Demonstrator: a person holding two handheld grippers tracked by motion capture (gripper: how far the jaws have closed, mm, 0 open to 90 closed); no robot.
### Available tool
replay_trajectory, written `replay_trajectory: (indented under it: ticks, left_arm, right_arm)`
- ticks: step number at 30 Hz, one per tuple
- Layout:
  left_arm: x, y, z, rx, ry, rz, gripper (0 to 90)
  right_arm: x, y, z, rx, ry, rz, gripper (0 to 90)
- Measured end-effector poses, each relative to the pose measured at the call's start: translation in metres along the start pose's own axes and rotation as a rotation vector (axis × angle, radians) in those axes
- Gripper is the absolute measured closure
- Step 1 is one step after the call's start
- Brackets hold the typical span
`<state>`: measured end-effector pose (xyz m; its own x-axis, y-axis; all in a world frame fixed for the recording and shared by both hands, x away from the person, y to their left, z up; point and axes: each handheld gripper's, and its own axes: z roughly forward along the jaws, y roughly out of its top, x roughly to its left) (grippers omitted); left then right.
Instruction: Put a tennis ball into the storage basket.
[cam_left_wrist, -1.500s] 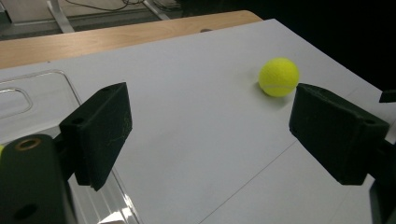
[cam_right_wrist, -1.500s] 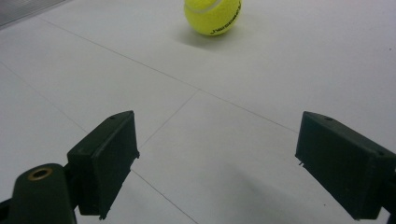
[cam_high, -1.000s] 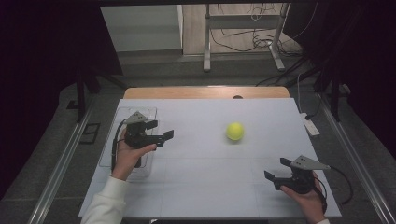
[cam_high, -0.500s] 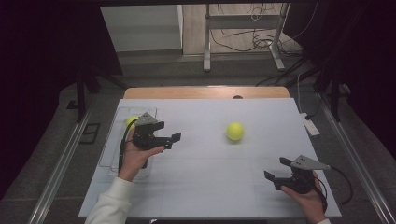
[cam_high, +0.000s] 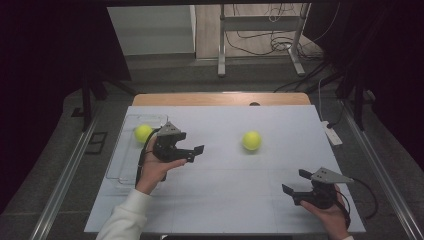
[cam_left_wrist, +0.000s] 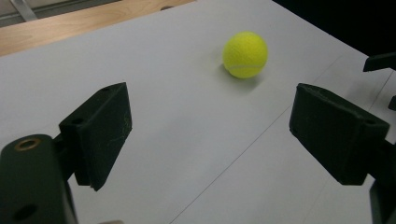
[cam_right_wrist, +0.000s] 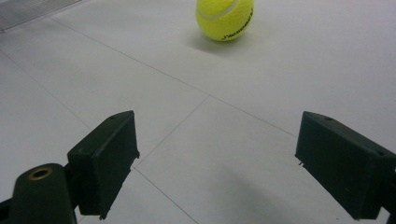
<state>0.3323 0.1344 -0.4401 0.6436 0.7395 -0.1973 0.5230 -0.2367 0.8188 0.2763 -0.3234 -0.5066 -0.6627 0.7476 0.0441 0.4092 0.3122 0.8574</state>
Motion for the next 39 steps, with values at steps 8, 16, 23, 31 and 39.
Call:
replay_trajectory:
  ticks: [8, 16, 23, 31, 39]
  left_arm:
    - [-0.005, 0.004, 0.007, 0.010, -0.009, 0.013, 14.2]
    - [-0.006, 0.008, 0.014, 0.025, -0.009, 0.015, 14.5]
    - [-0.010, 0.019, 0.025, 0.040, -0.011, 0.038, 14.6]
    - [-0.014, 0.026, 0.036, 0.059, -0.018, 0.053, 14.5]
    - [-0.016, 0.032, 0.049, 0.076, -0.021, 0.062, 14.5]
  right_arm:
    - [0.001, 0.001, -0.001, -0.003, -0.001, 0.000, 12.9]
    - [0.001, 0.002, 0.002, -0.010, 0.012, 0.004, 12.7]
    - [0.002, 0.004, 0.004, -0.007, 0.015, 0.001, 12.7]
    - [0.001, 0.004, 0.004, -0.010, 0.016, 0.004, 12.8]
    - [0.000, 0.004, 0.003, -0.013, 0.019, 0.010, 12.8]
